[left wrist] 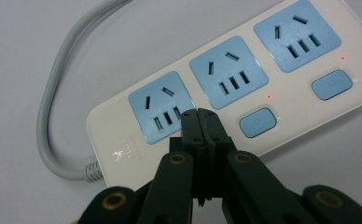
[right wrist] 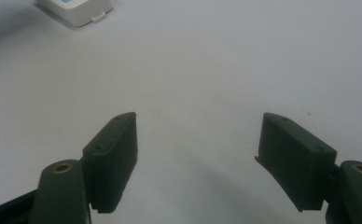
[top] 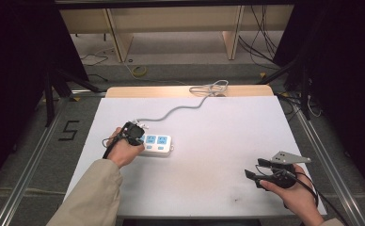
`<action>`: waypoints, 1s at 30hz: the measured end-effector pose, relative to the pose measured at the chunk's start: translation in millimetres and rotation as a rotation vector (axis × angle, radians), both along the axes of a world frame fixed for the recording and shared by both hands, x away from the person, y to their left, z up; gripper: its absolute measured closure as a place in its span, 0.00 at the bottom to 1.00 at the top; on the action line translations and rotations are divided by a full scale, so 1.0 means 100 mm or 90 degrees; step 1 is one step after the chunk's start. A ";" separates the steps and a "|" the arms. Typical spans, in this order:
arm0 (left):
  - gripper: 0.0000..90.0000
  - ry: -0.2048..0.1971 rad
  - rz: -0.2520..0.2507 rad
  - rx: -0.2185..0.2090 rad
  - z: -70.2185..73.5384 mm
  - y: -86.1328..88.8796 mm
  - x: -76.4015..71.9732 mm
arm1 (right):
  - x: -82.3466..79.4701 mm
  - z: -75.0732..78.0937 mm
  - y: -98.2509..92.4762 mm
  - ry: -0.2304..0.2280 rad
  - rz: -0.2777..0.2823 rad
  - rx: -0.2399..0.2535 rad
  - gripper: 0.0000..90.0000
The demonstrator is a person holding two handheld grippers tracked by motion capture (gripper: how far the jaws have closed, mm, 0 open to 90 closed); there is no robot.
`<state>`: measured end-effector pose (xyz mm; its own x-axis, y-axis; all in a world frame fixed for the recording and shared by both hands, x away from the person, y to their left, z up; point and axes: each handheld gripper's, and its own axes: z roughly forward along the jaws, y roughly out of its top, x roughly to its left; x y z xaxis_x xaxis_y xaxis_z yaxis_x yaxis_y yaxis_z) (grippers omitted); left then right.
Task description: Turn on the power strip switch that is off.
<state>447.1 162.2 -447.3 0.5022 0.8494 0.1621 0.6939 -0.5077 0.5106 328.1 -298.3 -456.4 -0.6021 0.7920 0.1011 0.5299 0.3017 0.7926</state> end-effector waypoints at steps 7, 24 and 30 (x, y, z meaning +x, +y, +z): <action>1.00 -0.006 0.005 -0.007 0.02 0.04 0.01 | 0.01 0.00 0.00 0.000 0.000 0.001 0.32; 1.00 0.012 0.013 -0.013 0.02 0.09 0.01 | 0.01 0.00 0.01 0.002 0.000 0.001 0.32; 1.00 0.011 0.010 -0.008 0.02 0.07 0.01 | 0.00 0.00 0.01 0.001 -0.001 0.000 0.32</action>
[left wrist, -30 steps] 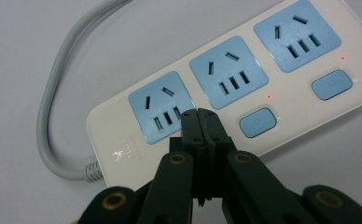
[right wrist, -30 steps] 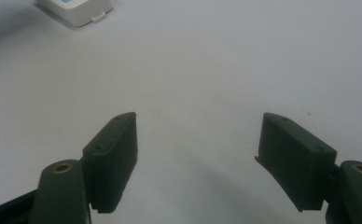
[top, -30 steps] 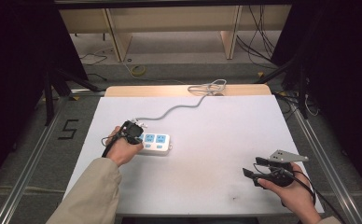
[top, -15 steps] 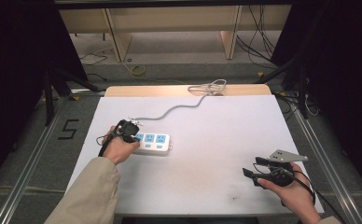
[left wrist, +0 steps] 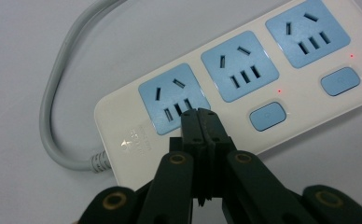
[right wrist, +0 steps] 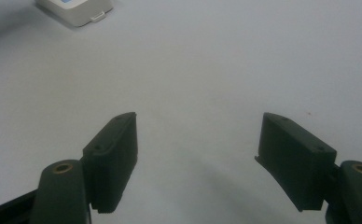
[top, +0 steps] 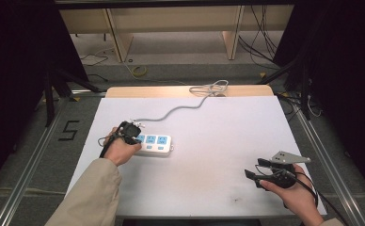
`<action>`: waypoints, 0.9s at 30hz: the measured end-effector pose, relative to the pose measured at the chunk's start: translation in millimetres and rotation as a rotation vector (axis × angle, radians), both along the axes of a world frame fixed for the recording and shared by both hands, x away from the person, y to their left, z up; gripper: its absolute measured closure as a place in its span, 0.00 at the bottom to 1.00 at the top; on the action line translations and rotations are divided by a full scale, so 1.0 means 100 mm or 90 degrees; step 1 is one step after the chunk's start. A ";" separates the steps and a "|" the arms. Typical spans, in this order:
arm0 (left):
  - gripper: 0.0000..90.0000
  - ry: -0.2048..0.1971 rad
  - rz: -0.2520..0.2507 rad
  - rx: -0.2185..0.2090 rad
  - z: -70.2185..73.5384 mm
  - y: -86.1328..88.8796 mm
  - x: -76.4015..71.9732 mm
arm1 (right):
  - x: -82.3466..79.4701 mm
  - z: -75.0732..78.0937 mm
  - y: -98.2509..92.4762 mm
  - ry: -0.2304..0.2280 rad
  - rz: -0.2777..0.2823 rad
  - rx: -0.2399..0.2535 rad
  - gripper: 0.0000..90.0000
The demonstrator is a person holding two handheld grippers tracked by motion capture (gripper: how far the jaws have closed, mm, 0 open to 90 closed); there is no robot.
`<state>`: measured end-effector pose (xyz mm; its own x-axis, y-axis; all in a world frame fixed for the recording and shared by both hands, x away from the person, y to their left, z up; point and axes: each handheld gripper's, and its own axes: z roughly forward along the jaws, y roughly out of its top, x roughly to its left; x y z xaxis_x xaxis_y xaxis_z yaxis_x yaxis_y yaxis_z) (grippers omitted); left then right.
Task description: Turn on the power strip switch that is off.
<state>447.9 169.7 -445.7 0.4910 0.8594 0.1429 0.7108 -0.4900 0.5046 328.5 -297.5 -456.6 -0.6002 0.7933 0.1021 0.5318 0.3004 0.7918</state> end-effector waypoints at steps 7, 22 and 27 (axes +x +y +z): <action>1.00 0.000 0.003 0.005 -0.01 -0.01 -0.01 | -0.01 0.01 0.00 -0.001 -0.001 0.000 0.32; 1.00 0.000 -0.002 -0.012 -0.01 0.03 -0.01 | 0.00 0.01 -0.01 -0.003 -0.001 0.000 0.32; 1.00 -0.005 -0.006 -0.014 -0.02 0.03 -0.01 | 0.00 0.01 -0.01 -0.002 -0.001 0.001 0.32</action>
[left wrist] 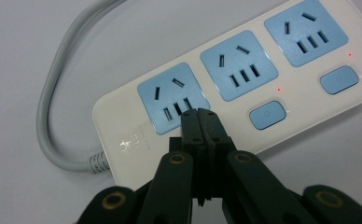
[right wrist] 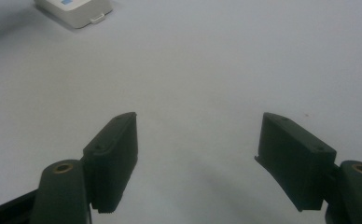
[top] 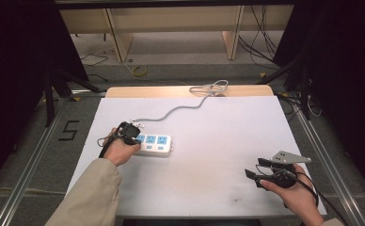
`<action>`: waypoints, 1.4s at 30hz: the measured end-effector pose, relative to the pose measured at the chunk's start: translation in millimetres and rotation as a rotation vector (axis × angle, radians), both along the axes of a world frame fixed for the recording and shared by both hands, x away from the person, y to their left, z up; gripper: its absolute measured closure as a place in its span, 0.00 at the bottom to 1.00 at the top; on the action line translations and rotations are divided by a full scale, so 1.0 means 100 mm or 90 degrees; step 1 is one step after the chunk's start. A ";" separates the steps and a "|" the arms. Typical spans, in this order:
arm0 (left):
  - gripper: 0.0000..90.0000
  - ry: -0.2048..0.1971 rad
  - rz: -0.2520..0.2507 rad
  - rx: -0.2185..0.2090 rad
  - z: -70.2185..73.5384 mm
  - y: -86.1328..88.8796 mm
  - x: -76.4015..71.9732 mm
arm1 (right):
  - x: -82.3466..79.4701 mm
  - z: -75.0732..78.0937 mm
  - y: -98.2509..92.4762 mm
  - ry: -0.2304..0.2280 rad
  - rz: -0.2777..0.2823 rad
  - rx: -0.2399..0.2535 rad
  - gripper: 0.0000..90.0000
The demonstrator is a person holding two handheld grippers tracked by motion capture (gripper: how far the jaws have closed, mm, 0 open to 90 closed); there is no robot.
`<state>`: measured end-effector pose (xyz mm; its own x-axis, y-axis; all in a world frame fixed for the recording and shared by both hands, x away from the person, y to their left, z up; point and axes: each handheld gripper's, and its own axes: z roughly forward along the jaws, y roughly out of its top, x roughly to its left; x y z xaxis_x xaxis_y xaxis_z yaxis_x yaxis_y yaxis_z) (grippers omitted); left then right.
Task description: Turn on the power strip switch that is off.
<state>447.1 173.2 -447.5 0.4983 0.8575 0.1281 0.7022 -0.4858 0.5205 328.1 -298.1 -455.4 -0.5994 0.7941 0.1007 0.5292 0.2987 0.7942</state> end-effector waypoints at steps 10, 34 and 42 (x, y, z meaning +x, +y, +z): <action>1.00 -0.008 0.008 -0.007 0.00 0.03 0.01 | 0.00 0.00 0.00 0.000 0.001 0.000 0.32; 0.85 -0.053 0.028 -0.055 0.07 0.09 -0.03 | 0.00 0.00 0.00 -0.001 0.001 0.001 0.32; 0.67 -0.087 0.034 -0.074 0.12 0.10 -0.07 | 0.00 0.00 -0.01 -0.002 0.000 0.000 0.32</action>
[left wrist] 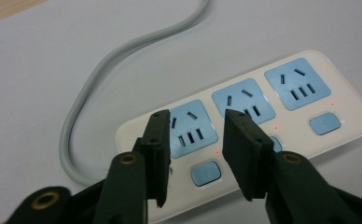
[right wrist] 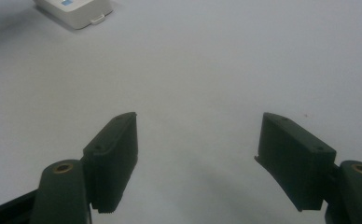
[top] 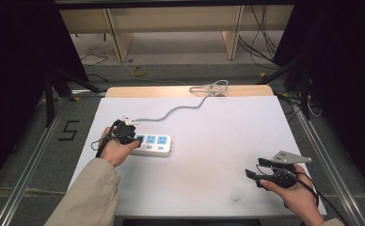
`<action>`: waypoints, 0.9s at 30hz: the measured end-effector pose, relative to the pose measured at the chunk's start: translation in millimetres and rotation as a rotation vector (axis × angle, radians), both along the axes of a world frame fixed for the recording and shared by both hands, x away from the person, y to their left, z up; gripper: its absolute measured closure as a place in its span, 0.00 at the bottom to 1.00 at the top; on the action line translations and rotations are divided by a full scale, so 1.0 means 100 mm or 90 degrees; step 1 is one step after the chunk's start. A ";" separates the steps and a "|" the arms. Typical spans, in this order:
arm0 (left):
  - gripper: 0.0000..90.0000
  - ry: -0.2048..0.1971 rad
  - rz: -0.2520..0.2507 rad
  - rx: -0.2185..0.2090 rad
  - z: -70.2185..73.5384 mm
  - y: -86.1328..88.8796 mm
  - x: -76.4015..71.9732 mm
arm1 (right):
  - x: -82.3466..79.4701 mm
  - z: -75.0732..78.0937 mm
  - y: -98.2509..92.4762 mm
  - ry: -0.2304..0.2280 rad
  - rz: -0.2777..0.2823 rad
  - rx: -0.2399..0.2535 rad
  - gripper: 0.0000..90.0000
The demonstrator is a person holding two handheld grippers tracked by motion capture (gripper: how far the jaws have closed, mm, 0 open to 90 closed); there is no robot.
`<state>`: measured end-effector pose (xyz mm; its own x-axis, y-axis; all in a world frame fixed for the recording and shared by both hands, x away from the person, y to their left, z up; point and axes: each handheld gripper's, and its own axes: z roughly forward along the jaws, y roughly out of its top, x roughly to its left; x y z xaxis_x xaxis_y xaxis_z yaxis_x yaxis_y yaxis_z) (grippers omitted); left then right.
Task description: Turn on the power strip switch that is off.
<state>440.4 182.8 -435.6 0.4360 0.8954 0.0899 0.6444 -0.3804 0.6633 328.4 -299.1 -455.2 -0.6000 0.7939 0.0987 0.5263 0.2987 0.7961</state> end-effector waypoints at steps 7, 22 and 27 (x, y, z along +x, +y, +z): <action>0.54 -0.021 -0.007 -0.017 0.03 0.03 -0.03 | 0.00 0.00 0.00 -0.001 0.000 0.000 0.32; 0.40 -0.028 -0.028 -0.021 0.07 0.02 -0.14 | 0.00 0.00 0.00 -0.001 0.000 0.001 0.32; 0.39 -0.036 -0.040 -0.027 0.10 0.00 -0.19 | 0.00 0.00 0.00 -0.001 -0.001 0.001 0.32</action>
